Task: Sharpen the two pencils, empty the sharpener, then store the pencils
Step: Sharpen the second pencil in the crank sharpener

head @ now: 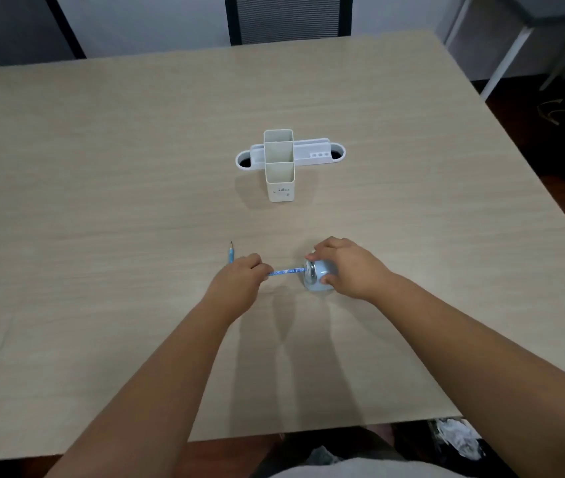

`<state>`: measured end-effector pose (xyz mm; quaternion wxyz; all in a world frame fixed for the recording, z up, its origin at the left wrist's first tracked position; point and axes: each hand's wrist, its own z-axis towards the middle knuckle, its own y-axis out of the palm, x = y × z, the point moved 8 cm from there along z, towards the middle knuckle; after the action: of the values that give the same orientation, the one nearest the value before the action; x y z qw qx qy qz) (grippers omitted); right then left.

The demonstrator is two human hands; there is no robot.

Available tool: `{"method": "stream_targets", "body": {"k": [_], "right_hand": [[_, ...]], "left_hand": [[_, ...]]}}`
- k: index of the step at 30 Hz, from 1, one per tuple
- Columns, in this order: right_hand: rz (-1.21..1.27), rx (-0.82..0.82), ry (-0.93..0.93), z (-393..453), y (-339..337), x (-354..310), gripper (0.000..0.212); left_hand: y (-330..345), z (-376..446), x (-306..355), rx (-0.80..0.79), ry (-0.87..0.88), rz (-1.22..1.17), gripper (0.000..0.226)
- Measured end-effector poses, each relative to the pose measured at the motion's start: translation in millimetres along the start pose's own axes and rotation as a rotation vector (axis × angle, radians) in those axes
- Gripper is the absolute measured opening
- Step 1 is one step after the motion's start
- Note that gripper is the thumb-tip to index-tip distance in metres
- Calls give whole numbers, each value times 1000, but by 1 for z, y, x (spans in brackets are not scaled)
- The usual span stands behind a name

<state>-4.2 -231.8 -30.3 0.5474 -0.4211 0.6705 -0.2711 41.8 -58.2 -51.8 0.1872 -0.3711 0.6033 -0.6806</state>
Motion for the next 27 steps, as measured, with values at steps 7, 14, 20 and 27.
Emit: {"method": "stream_targets", "body": {"k": [7, 14, 20, 27], "right_hand": [[-64, -19, -5, 5, 0, -7, 52], [-79, -24, 4, 2, -2, -5, 51], [-102, -8, 5, 1, -2, -5, 50], [-88, -2, 16, 2, 0, -3, 51]], "left_hand": [[-16, -48, -66, 121, -409, -116, 14], [11, -67, -79, 150, -801, -476, 10], [13, -62, -80, 115, -758, -422, 9], [14, -63, -79, 112, -750, -407, 44]]}}
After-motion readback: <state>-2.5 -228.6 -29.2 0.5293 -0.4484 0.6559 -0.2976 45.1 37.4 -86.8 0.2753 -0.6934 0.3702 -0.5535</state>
